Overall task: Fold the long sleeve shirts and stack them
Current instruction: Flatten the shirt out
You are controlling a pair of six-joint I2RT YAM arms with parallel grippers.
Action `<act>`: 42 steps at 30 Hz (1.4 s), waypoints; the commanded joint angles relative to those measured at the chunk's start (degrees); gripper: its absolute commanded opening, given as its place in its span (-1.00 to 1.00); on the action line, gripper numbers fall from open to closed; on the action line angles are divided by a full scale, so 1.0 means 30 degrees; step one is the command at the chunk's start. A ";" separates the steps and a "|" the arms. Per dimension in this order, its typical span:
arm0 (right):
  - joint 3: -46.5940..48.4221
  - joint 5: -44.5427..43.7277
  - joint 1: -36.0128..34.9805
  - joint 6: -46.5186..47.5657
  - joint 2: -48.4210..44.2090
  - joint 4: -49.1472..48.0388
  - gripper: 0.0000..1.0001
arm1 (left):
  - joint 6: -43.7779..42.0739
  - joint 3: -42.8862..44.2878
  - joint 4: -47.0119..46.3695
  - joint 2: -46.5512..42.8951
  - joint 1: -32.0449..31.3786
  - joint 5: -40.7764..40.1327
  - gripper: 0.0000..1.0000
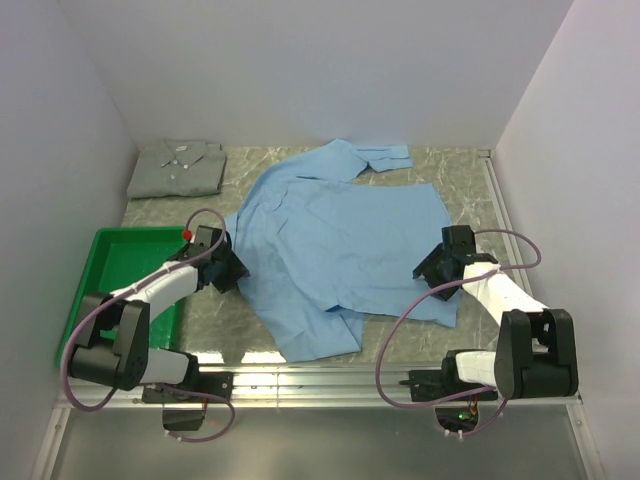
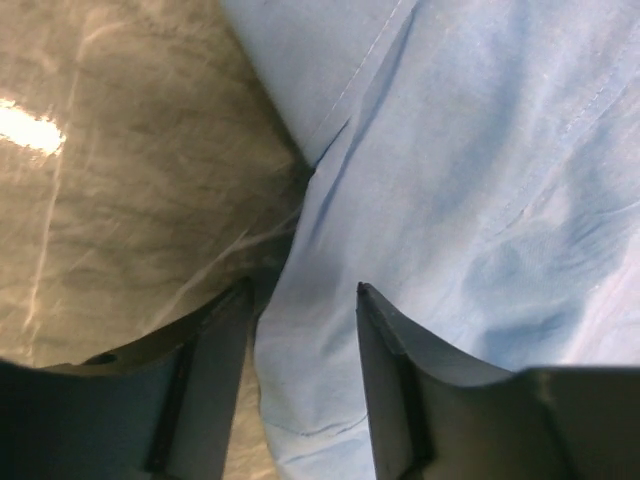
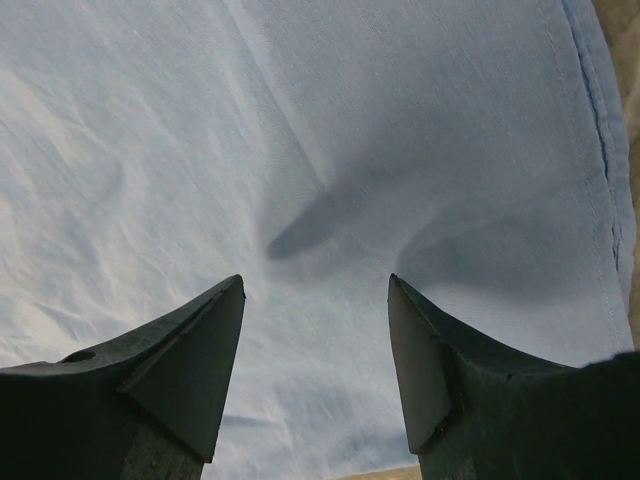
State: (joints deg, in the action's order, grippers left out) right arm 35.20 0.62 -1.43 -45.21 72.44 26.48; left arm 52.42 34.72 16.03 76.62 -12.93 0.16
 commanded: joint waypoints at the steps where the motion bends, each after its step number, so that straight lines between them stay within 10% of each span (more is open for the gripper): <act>1: -0.0044 -0.0584 0.0184 -0.0223 0.0021 -0.0623 0.33 | 0.0542 -0.0206 -0.0773 0.0650 -0.0231 0.0267 -0.03; 11: 0.0160 -0.1087 0.1237 -0.0135 0.1573 -0.1150 0.32 | 0.0104 0.0465 0.0630 0.0916 -0.0407 -0.1718 -0.99; 25: 0.2033 -0.1874 0.3816 0.0684 0.4620 -0.1239 0.35 | -0.2296 0.3864 0.3943 0.1705 -0.0407 -0.4274 -0.99; 31: 0.2768 -0.3019 0.3759 0.1679 0.3511 -0.0918 0.38 | -0.2767 0.4276 0.3972 0.1474 -0.0407 -0.3338 -0.68; 38: 0.1950 -0.3898 0.2677 0.2795 -0.0208 0.1073 0.47 | -0.2184 0.3664 0.5289 -0.1016 -0.0437 -0.1381 0.36; 42: 0.0984 -0.3900 0.2587 0.2561 -0.2316 0.2653 0.51 | -0.0635 0.2141 0.5700 -0.2421 -0.0670 0.0147 0.41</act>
State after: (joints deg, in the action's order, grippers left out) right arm 40.01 -8.60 6.63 -38.06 68.97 29.34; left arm 46.85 43.90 30.33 72.03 -14.31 -4.32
